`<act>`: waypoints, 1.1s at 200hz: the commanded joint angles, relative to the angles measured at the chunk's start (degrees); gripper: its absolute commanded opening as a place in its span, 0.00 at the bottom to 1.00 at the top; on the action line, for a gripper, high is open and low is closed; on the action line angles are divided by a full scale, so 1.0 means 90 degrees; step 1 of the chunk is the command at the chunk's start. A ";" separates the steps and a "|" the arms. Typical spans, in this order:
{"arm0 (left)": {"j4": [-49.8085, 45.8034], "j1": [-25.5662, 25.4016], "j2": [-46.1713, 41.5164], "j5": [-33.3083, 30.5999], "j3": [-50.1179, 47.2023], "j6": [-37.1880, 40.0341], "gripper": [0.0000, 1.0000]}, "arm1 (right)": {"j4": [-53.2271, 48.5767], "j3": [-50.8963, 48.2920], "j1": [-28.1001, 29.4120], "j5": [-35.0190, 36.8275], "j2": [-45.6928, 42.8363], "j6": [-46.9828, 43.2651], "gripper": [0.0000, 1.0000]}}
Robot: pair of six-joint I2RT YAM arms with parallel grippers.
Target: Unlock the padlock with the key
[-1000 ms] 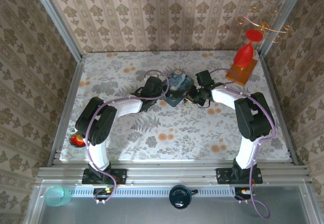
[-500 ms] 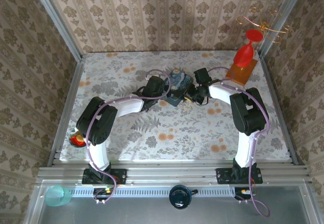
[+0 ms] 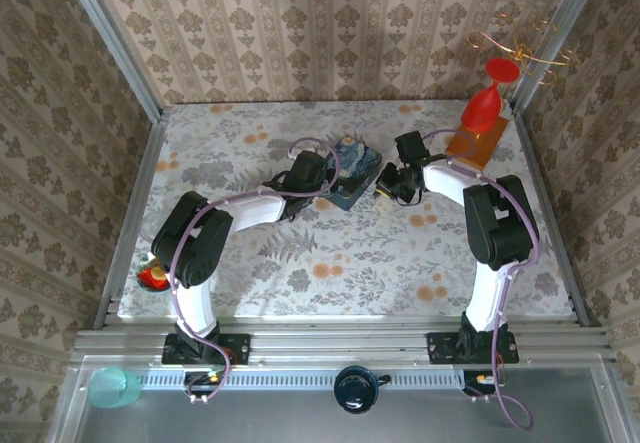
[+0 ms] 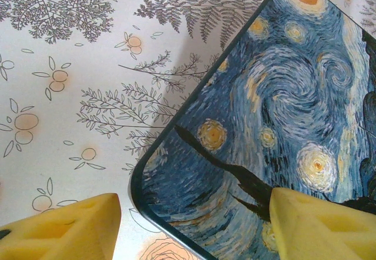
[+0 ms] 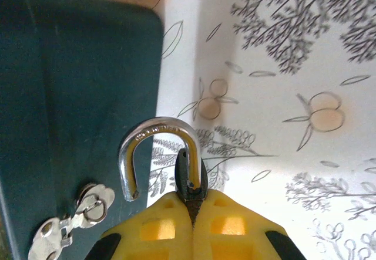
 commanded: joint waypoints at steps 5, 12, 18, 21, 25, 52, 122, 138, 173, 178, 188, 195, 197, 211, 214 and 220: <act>-0.1194 -0.0006 0.0196 -0.0154 -0.0251 0.0232 0.68 | 0.0054 -0.0104 0.0009 0.0018 -0.0269 -0.0028 0.00; -0.1192 0.0021 0.0161 -0.0105 -0.0268 0.0240 0.68 | 0.0014 -0.0194 0.0020 0.0068 -0.0360 -0.0075 0.00; -0.1133 0.0066 0.0096 0.0020 -0.0310 0.0274 0.68 | -0.0039 -0.0276 0.0034 0.0096 -0.0476 -0.0151 0.00; -0.1065 0.0092 0.0053 0.0110 -0.0342 0.0289 0.68 | -0.0086 -0.0321 0.0040 0.0114 -0.0539 -0.0201 0.00; -0.0968 0.0128 -0.0012 0.0292 -0.0378 0.0344 0.69 | -0.0138 -0.0379 0.0048 0.0122 -0.0630 -0.0295 0.00; -0.1807 0.0101 -0.0513 0.1510 0.0398 0.1020 0.70 | -0.0465 -0.0958 0.0134 -0.0008 -0.1318 -0.0984 0.00; -0.0587 0.0315 -0.2286 0.1022 -0.2061 0.1994 0.74 | -0.0577 -0.2247 0.0546 -0.0826 -0.2401 -0.1890 0.00; -0.0140 0.0416 -0.2881 0.0938 -0.2828 0.2167 0.75 | -0.0547 -0.2342 0.0753 -0.0735 -0.2394 -0.2037 0.00; 0.0486 0.0642 -0.4084 0.0679 -0.3990 0.2351 0.78 | -0.0455 -0.2279 0.1132 -0.0605 -0.2122 -0.2231 0.00; 0.0530 0.0681 -0.4230 0.0665 -0.4094 0.2361 0.78 | -0.0414 -0.2268 0.1150 -0.0646 -0.2072 -0.2231 0.00; 0.0592 0.0783 -0.4491 0.0668 -0.4280 0.2371 0.79 | -0.0358 -0.2267 0.1152 -0.0739 -0.2004 -0.2224 0.00; 0.0610 0.0866 -0.4642 0.0674 -0.4380 0.2371 0.79 | -0.0347 -0.2270 0.1154 -0.0741 -0.1972 -0.2231 0.00; 0.0611 0.0886 -0.4682 0.0674 -0.4406 0.2371 0.80 | -0.0346 -0.2275 0.1152 -0.0735 -0.1968 -0.2236 0.00; 0.0549 0.1040 -0.4879 0.0690 -0.4519 0.2388 0.80 | -0.0387 -0.2267 0.1136 -0.0716 -0.1902 -0.2287 0.00; 0.0544 0.1063 -0.4914 0.0693 -0.4540 0.2399 0.80 | -0.0415 -0.2253 0.1124 -0.0709 -0.1881 -0.2302 0.00; 0.0537 0.1112 -0.4983 0.0694 -0.4589 0.2419 0.80 | -0.0473 -0.2238 0.1109 -0.0680 -0.1840 -0.2317 0.00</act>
